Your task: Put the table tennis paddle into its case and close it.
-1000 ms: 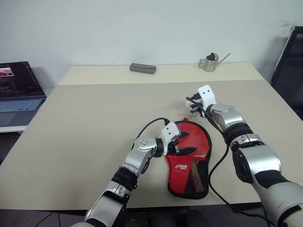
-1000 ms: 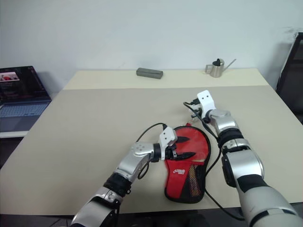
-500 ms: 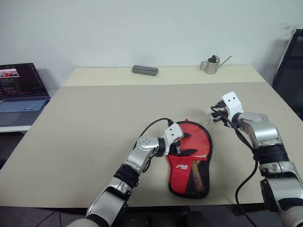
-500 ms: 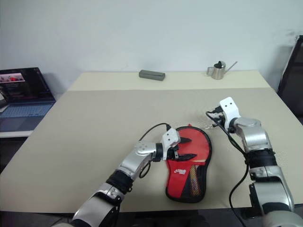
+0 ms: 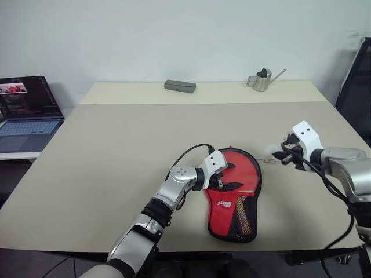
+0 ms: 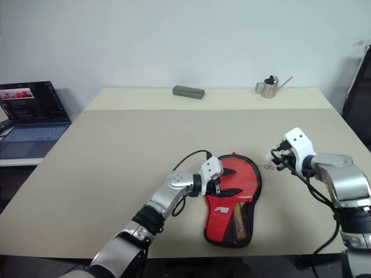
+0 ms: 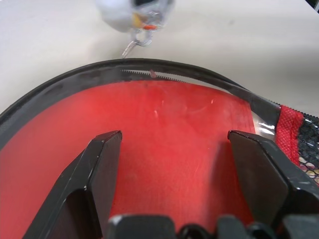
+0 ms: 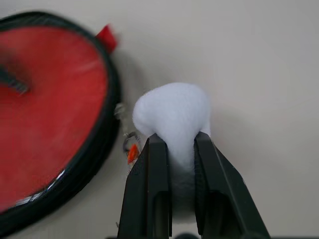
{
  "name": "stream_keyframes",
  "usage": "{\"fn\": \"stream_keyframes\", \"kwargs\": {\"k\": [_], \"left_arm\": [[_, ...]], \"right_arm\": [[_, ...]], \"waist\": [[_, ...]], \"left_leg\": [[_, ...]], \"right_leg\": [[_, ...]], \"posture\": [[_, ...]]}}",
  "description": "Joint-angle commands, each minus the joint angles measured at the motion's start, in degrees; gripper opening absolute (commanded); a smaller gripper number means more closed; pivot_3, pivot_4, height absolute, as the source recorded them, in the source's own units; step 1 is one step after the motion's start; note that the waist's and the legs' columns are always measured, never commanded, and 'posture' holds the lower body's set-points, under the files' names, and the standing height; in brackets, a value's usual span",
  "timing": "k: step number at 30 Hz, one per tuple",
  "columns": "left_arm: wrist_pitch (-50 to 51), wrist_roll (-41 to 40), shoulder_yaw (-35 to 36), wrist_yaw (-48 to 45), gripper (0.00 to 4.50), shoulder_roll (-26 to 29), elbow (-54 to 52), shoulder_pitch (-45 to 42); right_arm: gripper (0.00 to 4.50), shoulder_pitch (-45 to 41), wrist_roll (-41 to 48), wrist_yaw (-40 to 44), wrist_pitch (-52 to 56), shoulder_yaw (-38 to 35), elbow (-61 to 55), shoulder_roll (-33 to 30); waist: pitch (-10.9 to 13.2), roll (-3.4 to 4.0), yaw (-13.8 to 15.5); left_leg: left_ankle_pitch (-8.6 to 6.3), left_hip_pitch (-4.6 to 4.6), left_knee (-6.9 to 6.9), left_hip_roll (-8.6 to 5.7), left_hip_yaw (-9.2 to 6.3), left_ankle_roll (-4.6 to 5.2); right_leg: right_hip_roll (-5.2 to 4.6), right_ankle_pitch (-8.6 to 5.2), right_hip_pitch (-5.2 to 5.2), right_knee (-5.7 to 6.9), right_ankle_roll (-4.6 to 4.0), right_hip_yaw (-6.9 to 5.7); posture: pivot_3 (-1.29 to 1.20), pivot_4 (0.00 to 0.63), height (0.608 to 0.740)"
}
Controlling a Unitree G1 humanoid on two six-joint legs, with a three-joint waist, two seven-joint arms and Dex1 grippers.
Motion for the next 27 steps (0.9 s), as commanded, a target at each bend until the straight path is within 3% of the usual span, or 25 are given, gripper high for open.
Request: {"fn": "stream_keyframes", "kwargs": {"k": [1,19,27], "left_arm": [[1.55,3.08,-1.59,0.58,3.7,0.96,4.18,1.74],[1.28,3.08,-1.95,0.68,3.7,0.63,4.82,1.46],[1.35,3.03,-2.05,0.79,3.7,0.48,4.56,1.64]], "right_arm": [[0.18,5.62,1.91,2.4,0.52,-1.49,-7.23,-3.89],[0.18,22.42,14.5,12.02,2.46,-7.87,-23.68,-15.03],[0.17,32.91,17.75,13.84,0.72,-9.5,-32.23,-17.77]], "waist": [[0.01,-0.02,0.15],[0.22,-0.37,1.17],[0.2,-0.35,1.8]], "left_leg": [[0.0,0.01,0.0,0.0,0.01,0.0],[-0.01,-0.02,-0.05,0.03,0.04,0.0],[-0.16,-0.03,-0.09,0.04,-0.04,0.2]], "right_leg": [[0.0,0.0,0.02,-0.04,0.0,0.0],[0.02,-0.15,0.08,-0.24,0.33,-0.05],[0.02,-0.1,0.46,-0.98,0.42,-0.2]], "posture": [[0.0,0.15,0.74],[0.0,0.15,0.74],[0.0,0.15,0.74]]}}
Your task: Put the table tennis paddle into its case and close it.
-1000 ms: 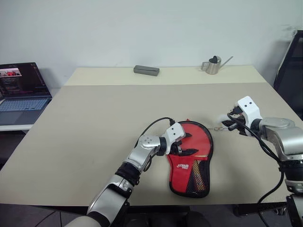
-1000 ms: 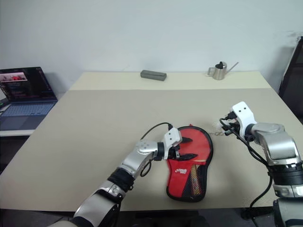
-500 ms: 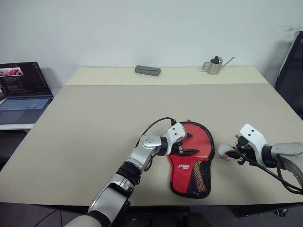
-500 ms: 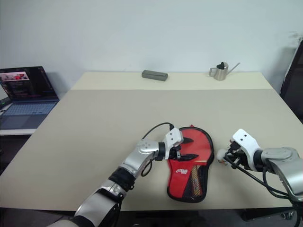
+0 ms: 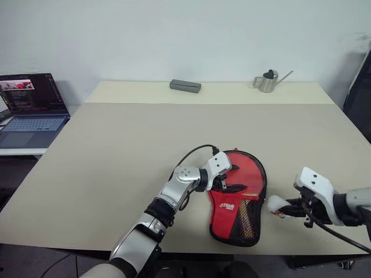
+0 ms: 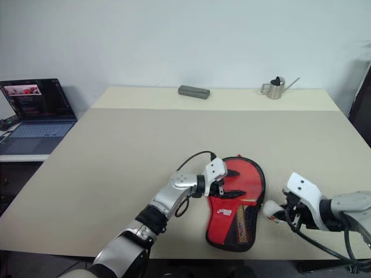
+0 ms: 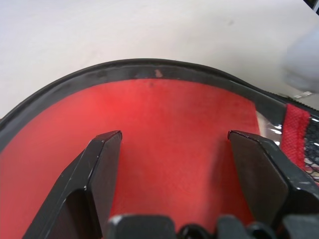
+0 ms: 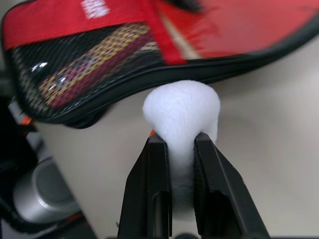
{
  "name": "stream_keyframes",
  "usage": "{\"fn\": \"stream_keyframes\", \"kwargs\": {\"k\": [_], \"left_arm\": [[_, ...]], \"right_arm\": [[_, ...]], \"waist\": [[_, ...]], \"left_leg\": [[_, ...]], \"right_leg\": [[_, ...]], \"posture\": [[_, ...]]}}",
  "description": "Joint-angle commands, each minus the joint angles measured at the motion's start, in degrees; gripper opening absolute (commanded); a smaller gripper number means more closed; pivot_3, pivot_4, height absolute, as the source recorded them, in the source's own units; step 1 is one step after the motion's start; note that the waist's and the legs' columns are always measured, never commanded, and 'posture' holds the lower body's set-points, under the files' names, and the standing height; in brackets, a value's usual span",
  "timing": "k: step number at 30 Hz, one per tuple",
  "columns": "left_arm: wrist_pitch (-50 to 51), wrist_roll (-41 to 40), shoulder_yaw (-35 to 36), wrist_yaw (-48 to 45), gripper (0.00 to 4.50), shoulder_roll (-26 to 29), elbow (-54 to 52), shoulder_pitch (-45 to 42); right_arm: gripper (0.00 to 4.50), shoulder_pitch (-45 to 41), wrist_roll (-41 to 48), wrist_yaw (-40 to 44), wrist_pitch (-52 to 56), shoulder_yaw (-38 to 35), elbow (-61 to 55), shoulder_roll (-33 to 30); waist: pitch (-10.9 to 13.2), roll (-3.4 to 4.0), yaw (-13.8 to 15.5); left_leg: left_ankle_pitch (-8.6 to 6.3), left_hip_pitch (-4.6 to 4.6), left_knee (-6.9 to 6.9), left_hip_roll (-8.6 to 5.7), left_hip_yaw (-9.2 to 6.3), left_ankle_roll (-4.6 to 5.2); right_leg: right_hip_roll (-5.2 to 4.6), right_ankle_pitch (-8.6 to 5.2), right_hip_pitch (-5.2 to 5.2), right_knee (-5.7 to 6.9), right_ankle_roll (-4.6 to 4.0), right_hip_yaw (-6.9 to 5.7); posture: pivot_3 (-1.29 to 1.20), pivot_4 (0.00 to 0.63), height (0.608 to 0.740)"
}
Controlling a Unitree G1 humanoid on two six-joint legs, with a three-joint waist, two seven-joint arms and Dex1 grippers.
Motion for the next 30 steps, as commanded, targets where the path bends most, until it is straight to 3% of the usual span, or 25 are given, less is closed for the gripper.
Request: {"fn": "stream_keyframes", "kwargs": {"k": [1,12,15,19,25,30], "left_arm": [[1.55,2.95,-1.12,0.77,3.7,1.55,3.54,2.31],[1.43,2.96,-1.08,1.3,3.7,1.1,3.76,2.39],[1.49,2.86,-1.0,1.4,3.7,0.89,3.66,2.35],[1.49,2.67,-0.84,1.49,3.7,0.92,3.43,2.41],[1.4,2.44,-0.67,2.17,3.7,0.37,3.71,1.97],[1.35,1.96,-0.19,2.97,3.7,-0.37,3.52,1.83]], "right_arm": [[0.17,4.66,2.87,3.62,-0.59,-0.92,-5.49,-2.31],[0.17,13.08,3.99,3.19,-3.46,-2.29,-9.97,-2.53],[0.17,11.55,2.85,-1.08,-2.96,-0.79,-9.08,-0.11],[0.17,8.58,7.28,0.04,-0.33,-3.78,-7.03,0.58],[2.03,4.64,8.88,-0.42,0.57,-5.94,-3.15,-0.13],[2.03,-1.51,14.33,1.59,3.05,-12.86,1.2,-1.62]], "waist": [[0.0,0.0,0.26],[-0.03,0.02,0.92],[-0.03,-0.01,0.92],[-0.03,0.0,0.82],[-0.03,0.0,0.76],[-0.01,0.03,0.77]], "left_leg": [[-0.03,-0.01,0.0,-0.01,-0.01,0.05],[-0.21,0.03,-0.01,-0.04,-0.07,0.22],[-0.24,0.04,0.0,-0.05,-0.1,0.23],[-0.26,0.08,0.02,-0.04,-0.1,0.25],[-0.27,0.09,0.03,-0.03,-0.08,0.29],[-0.27,0.1,0.07,-0.05,-0.02,0.3]], "right_leg": [[-0.02,0.0,0.0,-0.03,0.01,0.02],[-0.05,0.06,0.42,-0.71,0.16,-0.15],[-0.08,0.06,0.43,-0.75,0.16,-0.14],[-0.08,0.08,0.44,-0.73,0.19,-0.08],[-0.06,0.11,0.44,-0.72,0.26,-0.06],[-0.07,0.17,0.44,-0.72,0.33,0.04]], "posture": [[0.0,0.15,0.74],[0.0,0.15,0.74],[0.0,0.15,0.74],[0.0,0.15,0.74],[0.0,0.15,0.74],[0.0,0.15,0.74]]}}
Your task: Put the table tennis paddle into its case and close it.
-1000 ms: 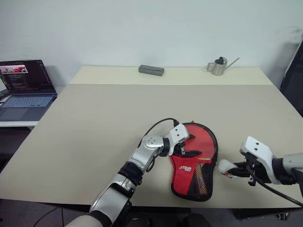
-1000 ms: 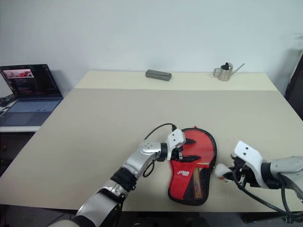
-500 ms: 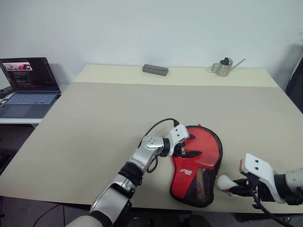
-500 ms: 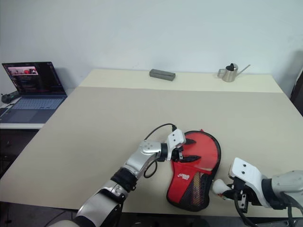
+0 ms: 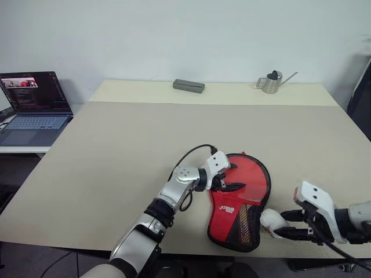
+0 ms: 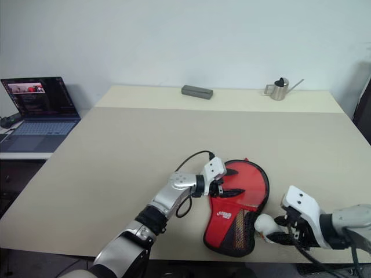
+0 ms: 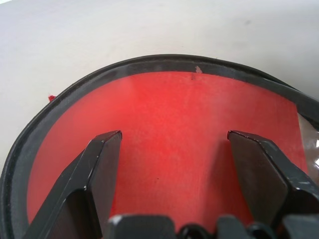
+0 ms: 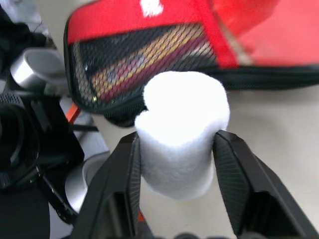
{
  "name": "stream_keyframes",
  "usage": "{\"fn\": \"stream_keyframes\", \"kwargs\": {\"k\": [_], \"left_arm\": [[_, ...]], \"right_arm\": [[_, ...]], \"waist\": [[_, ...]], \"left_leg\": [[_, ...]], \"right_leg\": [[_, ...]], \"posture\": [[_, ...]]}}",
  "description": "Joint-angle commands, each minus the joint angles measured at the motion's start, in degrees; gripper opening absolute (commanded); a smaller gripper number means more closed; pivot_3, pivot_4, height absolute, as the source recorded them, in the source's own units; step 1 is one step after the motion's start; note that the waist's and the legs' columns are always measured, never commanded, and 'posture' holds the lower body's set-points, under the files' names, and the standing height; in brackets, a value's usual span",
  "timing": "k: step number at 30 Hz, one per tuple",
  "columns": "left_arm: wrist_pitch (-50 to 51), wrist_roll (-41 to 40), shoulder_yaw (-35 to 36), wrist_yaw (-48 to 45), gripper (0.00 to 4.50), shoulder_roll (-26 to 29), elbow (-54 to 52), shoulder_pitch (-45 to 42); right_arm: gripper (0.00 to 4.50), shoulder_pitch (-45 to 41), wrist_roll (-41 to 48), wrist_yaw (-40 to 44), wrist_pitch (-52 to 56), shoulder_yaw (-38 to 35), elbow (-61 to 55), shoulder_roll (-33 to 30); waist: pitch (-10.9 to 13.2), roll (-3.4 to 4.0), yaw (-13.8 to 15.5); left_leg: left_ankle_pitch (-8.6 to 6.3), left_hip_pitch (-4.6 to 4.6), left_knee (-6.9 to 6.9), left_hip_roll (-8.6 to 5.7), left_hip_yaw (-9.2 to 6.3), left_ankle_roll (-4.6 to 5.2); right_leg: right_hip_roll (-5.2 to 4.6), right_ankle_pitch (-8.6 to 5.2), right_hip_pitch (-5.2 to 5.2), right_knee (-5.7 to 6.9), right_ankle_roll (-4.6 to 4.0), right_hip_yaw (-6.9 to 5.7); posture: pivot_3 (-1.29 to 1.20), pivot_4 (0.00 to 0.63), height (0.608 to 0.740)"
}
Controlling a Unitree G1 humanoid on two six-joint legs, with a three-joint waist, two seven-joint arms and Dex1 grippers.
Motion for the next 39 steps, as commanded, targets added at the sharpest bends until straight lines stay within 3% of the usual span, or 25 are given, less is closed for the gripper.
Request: {"fn": "stream_keyframes", "kwargs": {"k": [1,5,10,13,18,19,21,26,29,35,39], "left_arm": [[1.47,1.6,-0.45,0.71,3.7,-0.21,2.67,1.68],[1.88,1.13,0.23,0.34,3.7,-0.27,1.5,1.61],[1.67,1.14,0.82,0.52,3.7,-0.16,1.43,1.02],[1.52,1.27,0.88,0.63,3.7,-0.22,1.49,0.94],[1.48,1.24,1.01,0.46,3.7,-0.05,1.12,0.95],[1.5,1.21,1.04,0.42,3.7,0.0,1.03,0.95],[1.65,0.94,1.24,0.17,3.7,0.11,0.62,0.9],[3.55,-2.07,3.64,-1.7,3.7,0.87,-3.84,0.22],[7.96,-6.31,6.22,-3.73,3.7,1.97,-10.5,-0.38],[15.7,-12.01,10.79,-6.03,3.7,7.06,-20.19,-1.58],[16.84,-12.75,12.81,-6.53,3.7,10.93,-20.9,-1.78]], "right_arm": [[2.03,-5.18,4.74,1.42,2.38,-6.41,2.77,-2.04],[2.03,-10.81,5.66,2.0,2.71,-6.21,7.5,-3.84],[2.03,-6.31,6.41,6.76,1.55,-5.76,4.36,-6.48],[2.59,-5.51,8.95,6.63,2.1,-5.23,2.09,-5.03],[4.32,-6.46,9.31,4.91,1.53,-4.03,2.56,-4.67],[4.46,-7.03,9.2,4.81,1.32,-3.71,3.06,-4.79],[4.46,-10.03,8.87,3.04,1.32,-2.4,5.03,-4.11],[4.46,-27.43,3.61,-11.4,3.23,5.96,16.3,6.01],[4.46,-33.58,-0.95,-16.02,3.19,11.31,22.54,11.12],[4.46,-40.45,-8.04,-18.28,-1.42,18.64,33.98,19.0],[4.46,-43.27,-11.42,-17.65,-4.65,21.21,39.92,22.99]], "waist": [[0.01,0.01,0.0],[0.01,0.01,-0.02],[0.01,0.02,0.07],[0.04,0.02,0.02],[0.05,0.02,-0.06],[0.05,0.02,-0.06],[0.05,0.03,-0.07],[0.14,0.05,-0.54],[0.36,0.0,-1.08],[0.36,0.02,-1.59],[0.37,0.06,-1.68]], "left_leg": [[0.0,0.0,0.0,-0.01,0.02,0.01],[0.0,-0.01,-0.01,0.0,0.01,0.01],[0.0,-0.06,-0.03,-0.01,0.02,0.02],[0.0,-0.06,-0.01,-0.01,0.04,0.02],[0.0,-0.05,0.01,0.0,0.07,0.02],[0.0,-0.04,0.01,0.0,0.08,0.02],[0.0,-0.05,0.0,0.0,0.07,0.02],[0.01,-0.05,0.0,0.05,0.12,0.01],[0.04,-0.22,-0.04,0.07,0.12,-0.03],[0.24,-1.73,0.1,0.03,0.17,-0.35],[0.25,-1.84,0.12,0.01,0.16,-0.35]], "right_leg": [[0.0,0.02,0.0,0.0,0.01,0.02],[0.0,0.05,-0.01,-0.01,0.0,0.01],[0.0,0.19,-0.05,-0.02,-0.24,-0.02],[-0.02,0.18,-0.06,-0.01,-0.22,0.03],[-0.02,0.08,-0.05,-0.01,0.04,0.05],[-0.02,0.08,-0.06,-0.01,0.04,0.06],[-0.02,0.08,-0.07,-0.01,0.04,0.06],[0.0,0.11,-0.13,0.01,-0.01,0.12],[0.04,0.29,-0.41,0.11,-0.31,0.16],[0.02,0.38,-2.05,0.32,-0.43,0.16],[-0.01,0.38,-2.16,0.31,-0.44,0.14]], "posture": [[0.0,0.15,0.74],[0.0,0.15,0.74],[0.0,0.15,0.74],[0.0,0.15,0.74],[0.0,0.15,0.74],[0.0,0.15,0.74],[0.0,0.15,0.74],[0.0,0.15,0.74],[0.0,0.15,0.74],[0.0,0.15,0.74],[0.0,0.15,0.74]]}}
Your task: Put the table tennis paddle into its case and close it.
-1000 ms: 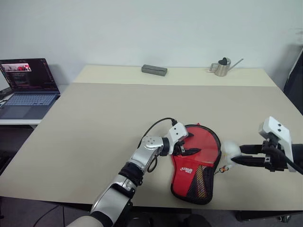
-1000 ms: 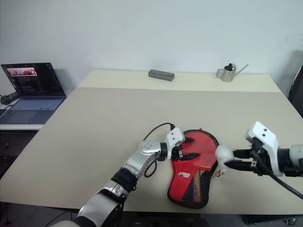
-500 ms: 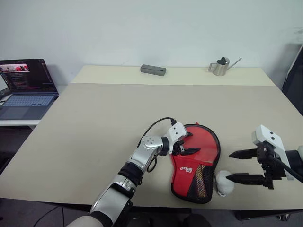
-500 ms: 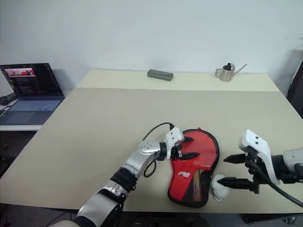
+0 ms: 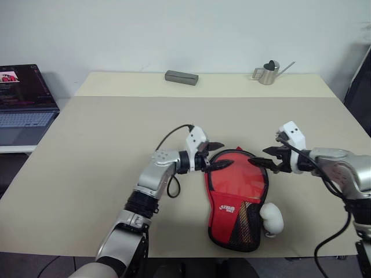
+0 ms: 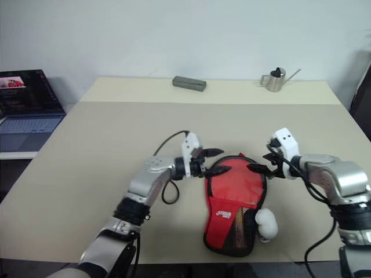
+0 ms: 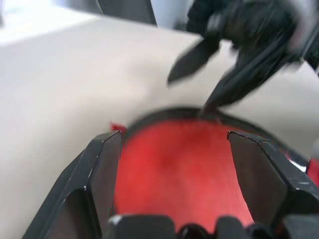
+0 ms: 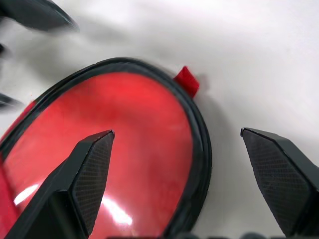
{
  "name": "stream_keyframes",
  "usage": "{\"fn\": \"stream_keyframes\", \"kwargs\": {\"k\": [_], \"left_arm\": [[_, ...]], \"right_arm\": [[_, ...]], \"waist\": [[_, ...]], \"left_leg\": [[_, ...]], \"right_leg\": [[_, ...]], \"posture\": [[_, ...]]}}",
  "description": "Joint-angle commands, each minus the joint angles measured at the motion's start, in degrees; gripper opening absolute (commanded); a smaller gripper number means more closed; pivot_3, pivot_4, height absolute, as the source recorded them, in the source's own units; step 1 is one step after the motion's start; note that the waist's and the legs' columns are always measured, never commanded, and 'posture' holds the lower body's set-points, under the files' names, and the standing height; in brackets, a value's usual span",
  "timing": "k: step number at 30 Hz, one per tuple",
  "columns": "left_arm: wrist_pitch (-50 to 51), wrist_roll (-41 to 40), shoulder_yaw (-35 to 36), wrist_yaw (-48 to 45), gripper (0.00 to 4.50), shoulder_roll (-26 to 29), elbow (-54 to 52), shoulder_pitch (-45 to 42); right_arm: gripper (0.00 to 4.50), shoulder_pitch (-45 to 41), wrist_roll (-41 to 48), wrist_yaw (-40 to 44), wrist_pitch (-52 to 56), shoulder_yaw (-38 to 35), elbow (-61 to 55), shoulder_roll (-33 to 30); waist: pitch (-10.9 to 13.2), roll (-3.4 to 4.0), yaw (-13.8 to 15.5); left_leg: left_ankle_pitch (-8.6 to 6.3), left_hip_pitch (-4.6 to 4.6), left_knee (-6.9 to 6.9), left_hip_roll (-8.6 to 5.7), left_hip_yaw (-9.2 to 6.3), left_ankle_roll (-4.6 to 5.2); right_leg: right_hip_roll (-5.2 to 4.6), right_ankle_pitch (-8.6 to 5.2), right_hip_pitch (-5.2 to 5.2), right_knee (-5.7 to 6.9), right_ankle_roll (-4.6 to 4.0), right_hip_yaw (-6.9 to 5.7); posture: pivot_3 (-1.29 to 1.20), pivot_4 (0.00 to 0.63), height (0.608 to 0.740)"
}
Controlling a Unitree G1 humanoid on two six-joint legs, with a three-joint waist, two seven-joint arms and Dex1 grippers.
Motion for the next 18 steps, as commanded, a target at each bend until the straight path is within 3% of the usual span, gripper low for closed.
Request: {"fn": "stream_keyframes", "kwargs": {"k": [1,13,16,18], "left_arm": [[-0.04,-0.71,2.26,-0.3,3.7,3.22,-1.19,-0.73],[0.23,-1.85,3.39,-1.15,3.7,7.28,-3.29,1.45],[1.05,-2.8,3.62,-2.05,3.7,7.95,-4.98,2.17],[1.38,-3.05,3.62,-2.26,3.7,8.35,-5.54,2.39]], "right_arm": [[4.46,-2.94,-3.25,0.63,-4.39,1.52,4.77,2.6],[4.46,-8.98,-10.57,5.18,-13.86,3.23,23.15,9.86],[3.84,-9.49,-11.78,6.44,-14.82,3.45,25.5,10.56],[3.15,-9.52,-12.64,7.34,-15.4,3.59,26.5,10.79]], "waist": [[0.01,0.01,-0.06],[0.07,0.1,-0.39],[0.07,0.1,-1.02],[0.07,0.11,-1.34]], "left_leg": [[0.01,0.01,0.02,0.0,0.01,-0.01],[0.06,0.05,0.72,-0.05,-0.06,-0.04],[0.06,0.06,0.72,-0.03,-0.05,-0.04],[0.06,0.06,0.72,-0.03,-0.05,-0.04]], "right_leg": [[0.0,0.01,0.01,0.04,-0.01,0.01],[0.05,0.03,0.05,0.79,-0.05,0.03],[0.06,0.03,0.04,0.81,-0.05,0.05],[0.05,0.03,0.04,0.81,-0.05,0.05]], "posture": [[0.0,0.15,0.74],[0.0,0.15,0.74],[0.0,0.15,0.74],[0.0,0.15,0.74]]}}
